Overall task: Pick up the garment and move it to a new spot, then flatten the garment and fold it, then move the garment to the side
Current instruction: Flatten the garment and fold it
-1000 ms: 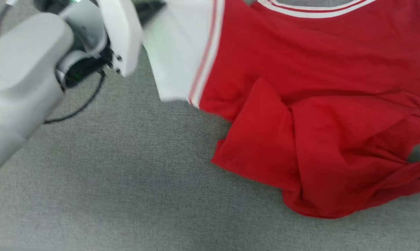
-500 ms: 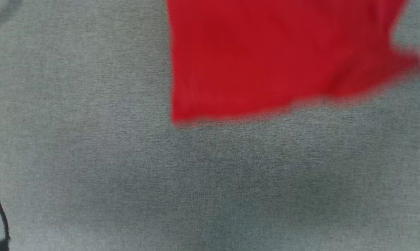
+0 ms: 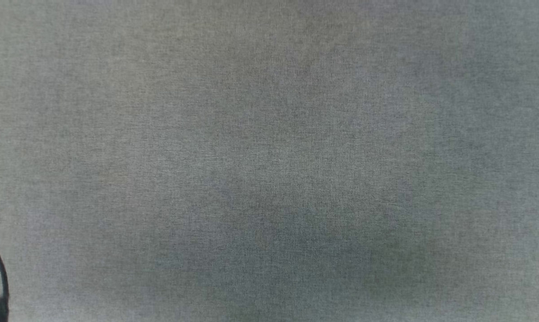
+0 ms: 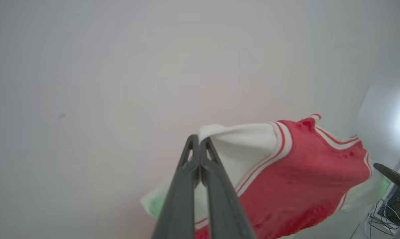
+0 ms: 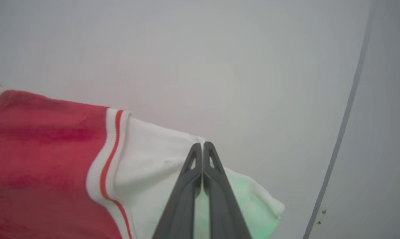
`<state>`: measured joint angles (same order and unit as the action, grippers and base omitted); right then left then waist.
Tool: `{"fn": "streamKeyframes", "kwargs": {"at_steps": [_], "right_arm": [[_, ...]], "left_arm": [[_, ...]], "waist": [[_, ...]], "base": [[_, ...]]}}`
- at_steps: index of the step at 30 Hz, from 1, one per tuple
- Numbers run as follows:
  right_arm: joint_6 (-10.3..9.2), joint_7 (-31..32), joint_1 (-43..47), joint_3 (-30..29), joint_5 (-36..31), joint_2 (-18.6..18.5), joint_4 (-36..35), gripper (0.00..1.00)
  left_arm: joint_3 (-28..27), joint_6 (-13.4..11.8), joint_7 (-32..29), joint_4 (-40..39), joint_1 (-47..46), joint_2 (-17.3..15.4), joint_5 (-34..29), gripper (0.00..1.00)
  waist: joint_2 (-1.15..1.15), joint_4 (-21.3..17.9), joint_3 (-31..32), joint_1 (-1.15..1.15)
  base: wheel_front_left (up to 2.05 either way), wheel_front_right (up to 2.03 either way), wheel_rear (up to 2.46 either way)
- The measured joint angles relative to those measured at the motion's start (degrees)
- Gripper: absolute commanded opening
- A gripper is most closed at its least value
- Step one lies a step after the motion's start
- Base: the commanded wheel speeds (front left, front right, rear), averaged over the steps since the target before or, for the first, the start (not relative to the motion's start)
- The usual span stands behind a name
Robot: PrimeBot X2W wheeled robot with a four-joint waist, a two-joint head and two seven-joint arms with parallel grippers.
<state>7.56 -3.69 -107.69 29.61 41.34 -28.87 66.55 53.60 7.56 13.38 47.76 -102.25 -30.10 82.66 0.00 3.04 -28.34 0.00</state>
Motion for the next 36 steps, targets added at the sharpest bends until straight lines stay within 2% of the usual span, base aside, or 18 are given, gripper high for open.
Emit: {"fn": "streamKeyframes", "kwargs": {"at_steps": [6, 11, 16, 21, 22, 31, 36], "right_arm": [[0.00, 4.0, 12.9, 4.5, 3.7, -1.4, -4.3, 0.00], [0.00, 8.0, 26.6, 9.3, 9.3, -5.8, -13.4, 0.00], [0.00, 11.1, 40.9, 11.7, 16.5, -11.0, -23.9, 0.00], [0.00, 12.3, 53.6, 12.8, 21.4, -16.2, -33.4, 0.00], [0.00, 12.3, 53.6, 12.8, 21.4, -16.2, -33.4, 0.00], [0.00, 14.8, 73.7, 12.4, 26.5, -22.4, -43.4, 0.00], [0.00, 17.2, 82.7, 11.6, 28.2, -25.0, -48.4, 0.00]], "left_arm": [[1.6, 0.0, -0.2, -7.8, 13.4, -3.5, 3.7, 0.00], [1.5, 0.0, 0.9, -15.5, 27.9, -6.5, 7.2, 0.00], [-0.3, 0.0, 1.5, -21.8, 42.3, -8.1, 8.9, 0.00], [-6.1, 0.0, 1.6, -26.8, 56.2, -8.0, 8.6, 0.00], [-6.1, 0.0, 1.6, -26.8, 56.2, -8.0, 8.6, 0.00], [-12.5, 0.0, 1.6, -33.2, 79.0, -6.3, 5.3, 0.00], [-15.2, 0.0, 1.6, -36.7, 88.2, -6.5, 3.9, 0.00]], "waist": [[0.00, 0.1, 2.5, 0.00], [0.00, 0.2, 5.2, 0.00], [0.00, 0.3, 8.2, 0.00], [0.00, 0.1, 11.1, 0.00], [0.00, 0.1, 11.1, 0.00], [0.00, -0.4, 15.6, 0.00], [0.00, -0.1, 17.4, 0.00]], "base": [[0.00, 0.00, 0.00], [0.00, 0.00, 0.00], [0.00, 0.00, 0.00], [0.00, 0.00, 0.00], [0.00, 0.00, 0.00], [0.00, 0.00, 0.00], [0.00, 0.00, 0.00]]}}
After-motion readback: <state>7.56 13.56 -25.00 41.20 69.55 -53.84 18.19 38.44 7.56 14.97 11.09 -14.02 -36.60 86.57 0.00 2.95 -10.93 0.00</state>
